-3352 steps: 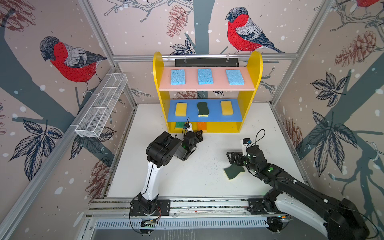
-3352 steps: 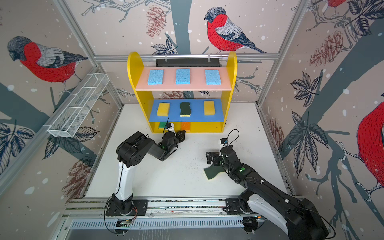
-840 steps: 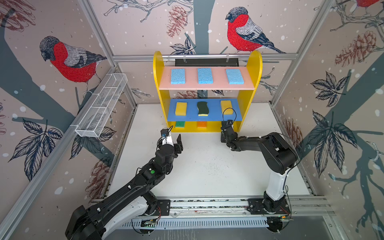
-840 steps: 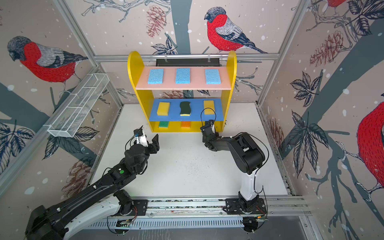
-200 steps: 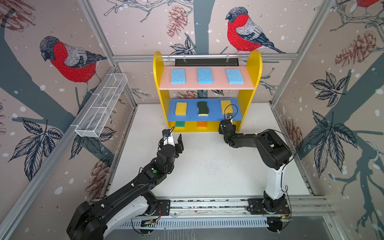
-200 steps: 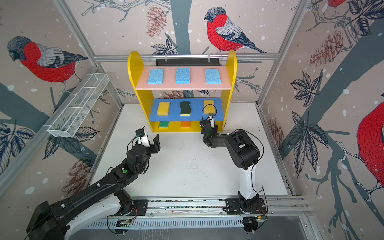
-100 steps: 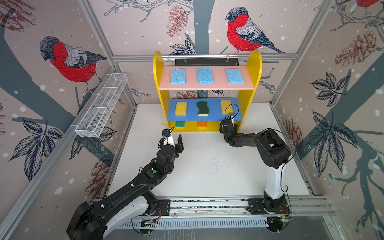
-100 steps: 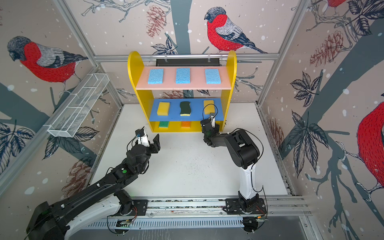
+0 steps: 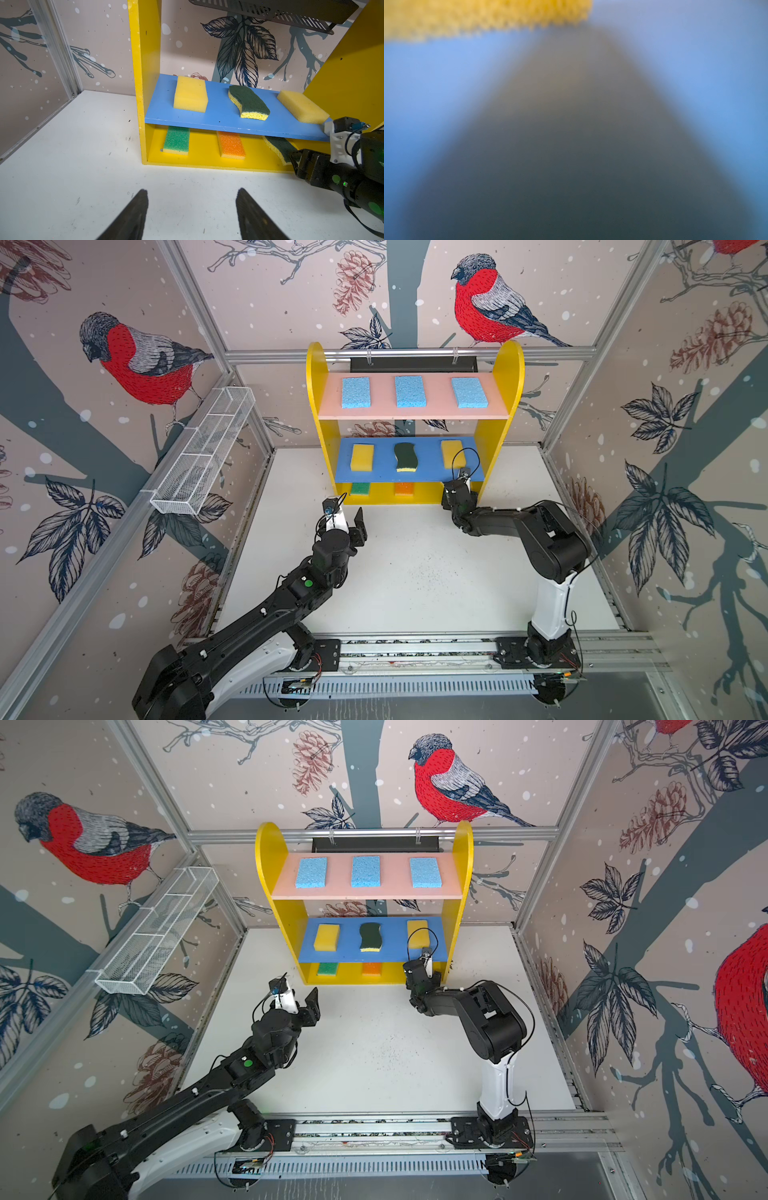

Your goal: Place and organize the cleaning sponges onto the shelf

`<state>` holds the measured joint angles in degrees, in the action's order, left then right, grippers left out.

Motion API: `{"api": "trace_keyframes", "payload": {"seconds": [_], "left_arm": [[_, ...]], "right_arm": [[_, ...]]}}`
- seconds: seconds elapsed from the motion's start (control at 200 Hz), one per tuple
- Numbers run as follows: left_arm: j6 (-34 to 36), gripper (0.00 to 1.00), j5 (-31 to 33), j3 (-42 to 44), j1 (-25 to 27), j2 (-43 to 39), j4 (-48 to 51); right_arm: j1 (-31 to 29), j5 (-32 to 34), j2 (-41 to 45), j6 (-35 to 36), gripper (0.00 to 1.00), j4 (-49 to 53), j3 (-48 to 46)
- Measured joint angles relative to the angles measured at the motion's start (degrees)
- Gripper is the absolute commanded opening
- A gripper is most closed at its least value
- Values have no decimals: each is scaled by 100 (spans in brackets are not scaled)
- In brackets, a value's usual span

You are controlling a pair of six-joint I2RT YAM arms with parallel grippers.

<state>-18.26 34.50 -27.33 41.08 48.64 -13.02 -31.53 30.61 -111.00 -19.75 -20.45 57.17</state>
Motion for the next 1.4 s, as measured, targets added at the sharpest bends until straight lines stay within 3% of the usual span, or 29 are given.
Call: {"api": "trace_keyframes", "payload": {"seconds": [0.31, 0.46, 0.615, 0.961, 1.111, 1.396], "left_arm": [[-107, 68, -2, -46, 0, -299, 142], [-142, 67, -7, -76, 0, -378, 343], [-190, 67, -57, -92, 7, -422, 411], [-286, 67, -151, -109, 24, -538, 621], [-330, 67, -151, -109, 28, -573, 673], [-426, 67, -199, -140, 31, -413, 678]], "right_arm": [[-221, -501, 737, -46, 63, 758, -621], [-227, -688, 1462, -275, 61, 719, -1211], [-214, -901, 2177, -424, 52, 507, -1882], [420, -2013, 3206, -909, 23, -758, -3563], [688, -2643, 3370, -1064, 5, -1410, -3941], [1062, -3676, 2852, -1349, 1, -2712, -4306]]}}
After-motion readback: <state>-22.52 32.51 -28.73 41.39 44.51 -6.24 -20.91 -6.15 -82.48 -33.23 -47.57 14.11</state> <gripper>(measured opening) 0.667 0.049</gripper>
